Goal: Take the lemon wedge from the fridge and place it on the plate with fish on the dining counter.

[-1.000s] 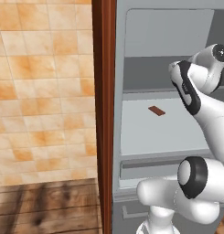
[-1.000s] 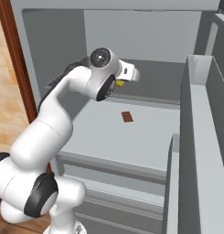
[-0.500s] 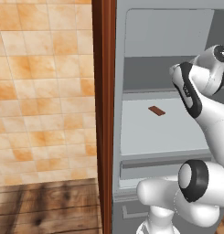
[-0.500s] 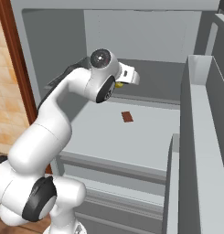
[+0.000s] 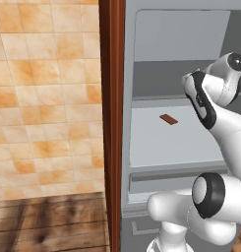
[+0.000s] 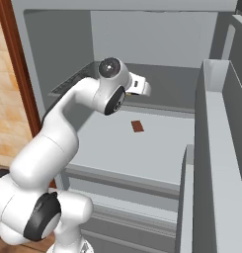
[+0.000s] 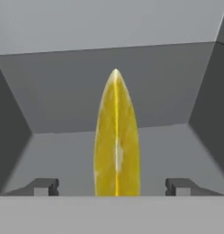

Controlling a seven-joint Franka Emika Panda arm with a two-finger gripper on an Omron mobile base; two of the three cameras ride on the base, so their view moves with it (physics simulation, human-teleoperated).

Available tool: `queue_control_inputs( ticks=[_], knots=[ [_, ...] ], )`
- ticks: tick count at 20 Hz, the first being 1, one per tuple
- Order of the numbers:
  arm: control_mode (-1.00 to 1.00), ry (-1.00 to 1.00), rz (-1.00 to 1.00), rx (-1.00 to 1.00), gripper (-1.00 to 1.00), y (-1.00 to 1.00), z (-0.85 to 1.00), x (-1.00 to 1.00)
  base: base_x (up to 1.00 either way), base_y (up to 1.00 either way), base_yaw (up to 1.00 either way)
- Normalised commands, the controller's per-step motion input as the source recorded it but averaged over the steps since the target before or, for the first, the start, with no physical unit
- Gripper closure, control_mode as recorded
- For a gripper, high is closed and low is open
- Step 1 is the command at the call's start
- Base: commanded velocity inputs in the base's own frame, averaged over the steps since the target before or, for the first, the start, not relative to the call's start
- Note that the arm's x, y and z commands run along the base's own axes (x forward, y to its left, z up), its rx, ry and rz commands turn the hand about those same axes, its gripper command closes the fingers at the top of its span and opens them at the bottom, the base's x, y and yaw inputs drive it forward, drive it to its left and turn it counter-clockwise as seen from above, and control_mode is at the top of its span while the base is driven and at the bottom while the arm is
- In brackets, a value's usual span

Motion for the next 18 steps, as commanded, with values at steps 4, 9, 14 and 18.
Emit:
queue_control_inputs(
  ticks=[4,9,14,18],
  knots=[
    [-1.00,0.02,0.00,0.00,1.00,0.00,-0.03,0.02,0.00,0.00,0.00],
    [-1.00,0.00,0.00,0.00,1.00,0.00,0.00,0.00,0.00,0.00,0.00],
    [-1.00,-0.08,0.00,0.00,1.00,0.22,0.13,-0.53,0.00,0.00,0.00],
    [-1.00,-0.12,0.00,0.04,1.00,0.66,0.67,-1.00,0.00,0.00,0.00]
  ],
)
